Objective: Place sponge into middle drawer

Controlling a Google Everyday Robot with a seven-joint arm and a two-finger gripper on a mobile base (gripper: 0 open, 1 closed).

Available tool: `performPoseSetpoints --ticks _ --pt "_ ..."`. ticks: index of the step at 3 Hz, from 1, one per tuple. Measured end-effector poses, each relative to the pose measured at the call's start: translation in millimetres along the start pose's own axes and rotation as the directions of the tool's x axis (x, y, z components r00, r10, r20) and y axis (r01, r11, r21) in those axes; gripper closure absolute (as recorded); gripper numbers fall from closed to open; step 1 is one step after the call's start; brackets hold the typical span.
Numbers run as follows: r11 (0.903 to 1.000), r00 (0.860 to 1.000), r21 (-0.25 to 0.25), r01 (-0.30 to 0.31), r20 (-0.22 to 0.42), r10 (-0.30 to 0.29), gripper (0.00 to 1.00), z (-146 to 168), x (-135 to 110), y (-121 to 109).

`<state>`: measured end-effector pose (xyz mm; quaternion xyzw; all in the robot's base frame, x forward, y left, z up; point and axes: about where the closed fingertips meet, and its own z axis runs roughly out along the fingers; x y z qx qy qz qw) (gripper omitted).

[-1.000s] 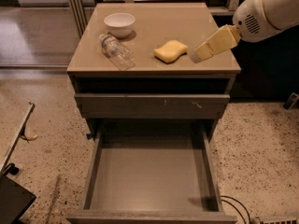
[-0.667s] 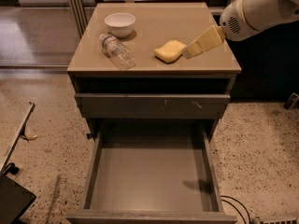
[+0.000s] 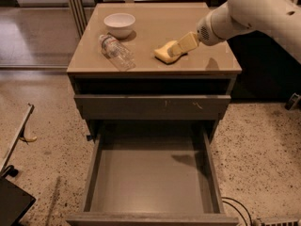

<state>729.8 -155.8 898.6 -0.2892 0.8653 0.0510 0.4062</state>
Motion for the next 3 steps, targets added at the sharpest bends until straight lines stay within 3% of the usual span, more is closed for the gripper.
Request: performPoseSetpoints --ticks 1,3 --pt "0.9979 0.997 0.035 -0.054 0.051 0.052 0.0 40.5 -11.0 -0.4" --pt "0.9974 0.996 0.021 -0.068 0.051 0.067 0.0 50.0 -10.4 0.1"
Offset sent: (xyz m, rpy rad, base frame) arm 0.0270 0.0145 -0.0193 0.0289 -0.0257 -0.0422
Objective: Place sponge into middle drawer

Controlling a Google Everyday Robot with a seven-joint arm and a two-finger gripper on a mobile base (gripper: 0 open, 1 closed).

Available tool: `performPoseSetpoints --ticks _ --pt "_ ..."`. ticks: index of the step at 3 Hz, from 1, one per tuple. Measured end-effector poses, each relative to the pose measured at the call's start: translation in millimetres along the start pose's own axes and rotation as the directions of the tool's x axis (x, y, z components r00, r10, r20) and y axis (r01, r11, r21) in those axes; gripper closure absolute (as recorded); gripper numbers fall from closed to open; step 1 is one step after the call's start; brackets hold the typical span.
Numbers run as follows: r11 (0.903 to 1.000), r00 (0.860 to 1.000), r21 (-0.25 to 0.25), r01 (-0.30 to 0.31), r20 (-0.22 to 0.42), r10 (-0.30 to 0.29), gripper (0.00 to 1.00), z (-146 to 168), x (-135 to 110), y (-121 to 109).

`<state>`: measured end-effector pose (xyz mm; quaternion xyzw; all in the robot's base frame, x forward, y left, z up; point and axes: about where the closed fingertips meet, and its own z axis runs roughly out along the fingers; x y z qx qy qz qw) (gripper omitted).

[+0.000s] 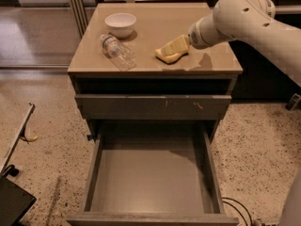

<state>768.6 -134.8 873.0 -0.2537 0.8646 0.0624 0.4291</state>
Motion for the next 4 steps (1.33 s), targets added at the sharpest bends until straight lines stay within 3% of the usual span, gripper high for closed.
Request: performPoseSetpoints --ticks 3,4 --pt "0.9898 0.996 -0.141 -0.025 -0.089 0.012 0.0 62 11 13" --pt "0.9858 0.995 -0.166 -0.028 -0.1 0.011 0.19 67 14 15"
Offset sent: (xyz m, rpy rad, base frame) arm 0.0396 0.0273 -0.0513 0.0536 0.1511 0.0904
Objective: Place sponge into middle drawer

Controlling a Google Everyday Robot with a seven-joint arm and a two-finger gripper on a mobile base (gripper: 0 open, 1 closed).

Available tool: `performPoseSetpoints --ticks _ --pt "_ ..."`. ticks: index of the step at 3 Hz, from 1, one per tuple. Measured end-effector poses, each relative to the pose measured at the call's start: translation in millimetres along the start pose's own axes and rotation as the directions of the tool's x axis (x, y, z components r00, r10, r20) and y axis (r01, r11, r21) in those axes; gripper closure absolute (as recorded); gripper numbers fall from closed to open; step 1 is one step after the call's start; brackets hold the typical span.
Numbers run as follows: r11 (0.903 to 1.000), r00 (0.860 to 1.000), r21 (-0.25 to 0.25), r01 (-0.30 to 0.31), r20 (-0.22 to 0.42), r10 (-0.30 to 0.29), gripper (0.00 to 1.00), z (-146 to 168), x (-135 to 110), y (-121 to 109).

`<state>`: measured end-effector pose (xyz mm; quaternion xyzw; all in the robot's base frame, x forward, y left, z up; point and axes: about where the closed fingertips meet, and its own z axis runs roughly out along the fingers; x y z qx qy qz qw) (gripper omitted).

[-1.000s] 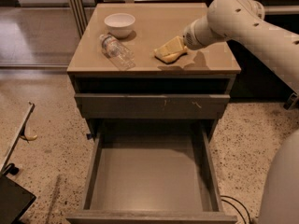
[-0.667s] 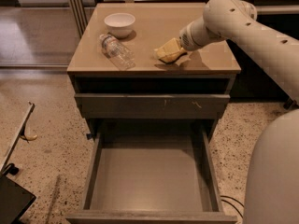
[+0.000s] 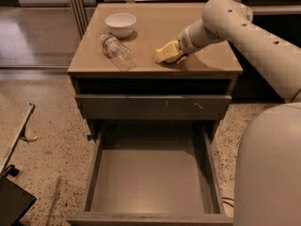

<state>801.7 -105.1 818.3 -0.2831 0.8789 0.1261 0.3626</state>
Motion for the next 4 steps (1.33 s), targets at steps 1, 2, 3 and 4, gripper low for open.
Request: performPoseSetpoints --ticks 1,2,3,4 --pt "1.0 1.0 -0.01 -0.001 0.007 0.001 0.42 -2 0 1" --pt "1.0 1.0 -0.008 0.003 0.026 -0.003 0.65 -10 0 3" --pt "0.9998 0.998 0.007 0.02 0.052 -0.02 0.89 -29 1 11" --pt "0.9991 0.997 0.031 0.028 0.069 -0.03 1.0 -63 14 24"
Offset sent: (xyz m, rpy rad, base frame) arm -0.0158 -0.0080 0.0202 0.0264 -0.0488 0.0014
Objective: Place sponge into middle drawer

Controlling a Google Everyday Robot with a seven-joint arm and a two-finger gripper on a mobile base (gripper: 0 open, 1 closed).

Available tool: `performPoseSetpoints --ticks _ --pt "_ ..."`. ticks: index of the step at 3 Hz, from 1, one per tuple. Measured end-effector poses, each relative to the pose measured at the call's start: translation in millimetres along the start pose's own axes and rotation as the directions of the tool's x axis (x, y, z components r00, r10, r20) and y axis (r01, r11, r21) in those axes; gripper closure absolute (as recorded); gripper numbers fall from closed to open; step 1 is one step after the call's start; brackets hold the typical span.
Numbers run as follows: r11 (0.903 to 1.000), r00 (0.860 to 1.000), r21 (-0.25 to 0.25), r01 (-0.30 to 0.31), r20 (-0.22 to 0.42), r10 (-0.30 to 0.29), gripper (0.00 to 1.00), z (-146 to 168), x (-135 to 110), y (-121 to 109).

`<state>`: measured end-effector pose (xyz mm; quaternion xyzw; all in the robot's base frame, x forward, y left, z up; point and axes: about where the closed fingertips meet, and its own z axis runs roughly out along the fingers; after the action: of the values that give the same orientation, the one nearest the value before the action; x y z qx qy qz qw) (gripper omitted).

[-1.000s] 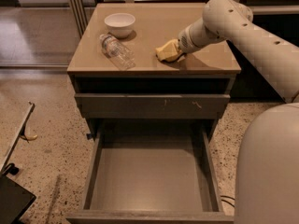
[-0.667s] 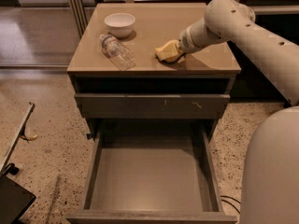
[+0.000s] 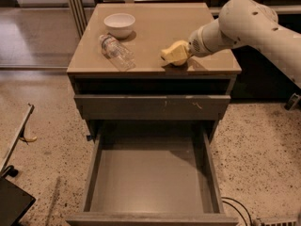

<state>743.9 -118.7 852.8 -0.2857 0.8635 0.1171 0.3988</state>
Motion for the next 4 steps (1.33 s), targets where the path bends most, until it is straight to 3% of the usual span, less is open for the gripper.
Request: performPoseSetpoints --ticks 1,2,4 --pt "0.9997 0.999 0.021 -0.01 -0.046 0.011 1.0 -35 37 14" --pt "0.998 0.987 0.034 -0.053 -0.151 0.058 1.0 -48 103 18" --pt "0.9906 0.945 -0.02 -0.136 -0.304 0.123 1.0 -41 226 18"
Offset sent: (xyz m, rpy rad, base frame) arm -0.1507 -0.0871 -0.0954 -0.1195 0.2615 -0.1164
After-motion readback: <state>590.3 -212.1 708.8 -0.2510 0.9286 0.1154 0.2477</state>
